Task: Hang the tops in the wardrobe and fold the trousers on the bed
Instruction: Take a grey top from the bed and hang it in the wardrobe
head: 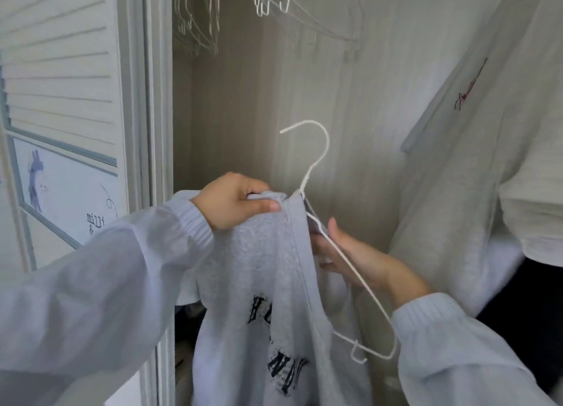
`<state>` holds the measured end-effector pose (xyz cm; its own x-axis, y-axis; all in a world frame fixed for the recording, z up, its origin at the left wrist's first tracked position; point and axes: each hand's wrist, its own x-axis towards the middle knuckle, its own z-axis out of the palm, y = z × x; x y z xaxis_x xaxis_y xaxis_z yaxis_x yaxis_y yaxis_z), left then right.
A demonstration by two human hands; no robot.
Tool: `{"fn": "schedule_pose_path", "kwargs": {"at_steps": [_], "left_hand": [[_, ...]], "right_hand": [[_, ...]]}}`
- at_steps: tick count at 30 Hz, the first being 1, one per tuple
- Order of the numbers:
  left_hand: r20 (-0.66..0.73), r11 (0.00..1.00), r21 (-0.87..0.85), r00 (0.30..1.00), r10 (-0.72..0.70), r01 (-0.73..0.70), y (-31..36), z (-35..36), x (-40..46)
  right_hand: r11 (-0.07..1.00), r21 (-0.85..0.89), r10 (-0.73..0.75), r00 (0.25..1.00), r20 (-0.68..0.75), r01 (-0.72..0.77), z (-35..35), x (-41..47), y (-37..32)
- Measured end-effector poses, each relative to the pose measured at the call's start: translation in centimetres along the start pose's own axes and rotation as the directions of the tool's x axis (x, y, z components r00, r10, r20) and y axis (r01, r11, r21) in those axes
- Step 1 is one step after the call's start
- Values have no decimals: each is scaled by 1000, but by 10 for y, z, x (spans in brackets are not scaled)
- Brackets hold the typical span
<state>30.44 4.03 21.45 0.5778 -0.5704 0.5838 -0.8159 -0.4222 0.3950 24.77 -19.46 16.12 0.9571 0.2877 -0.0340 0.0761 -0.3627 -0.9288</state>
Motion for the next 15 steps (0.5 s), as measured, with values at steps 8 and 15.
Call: {"fn": "schedule_pose_path", "kwargs": {"at_steps": [8,15], "left_hand": [[-169,973,-125,962,-216,196,-10,-11,3],[-299,907,-232,861,-411,352,-16,-4,3]], "right_hand": [[965,-240,29,952,-305,-106,-44,-13,51],[601,-780,-92,953,-287,-177,-59,-31,42]]}}
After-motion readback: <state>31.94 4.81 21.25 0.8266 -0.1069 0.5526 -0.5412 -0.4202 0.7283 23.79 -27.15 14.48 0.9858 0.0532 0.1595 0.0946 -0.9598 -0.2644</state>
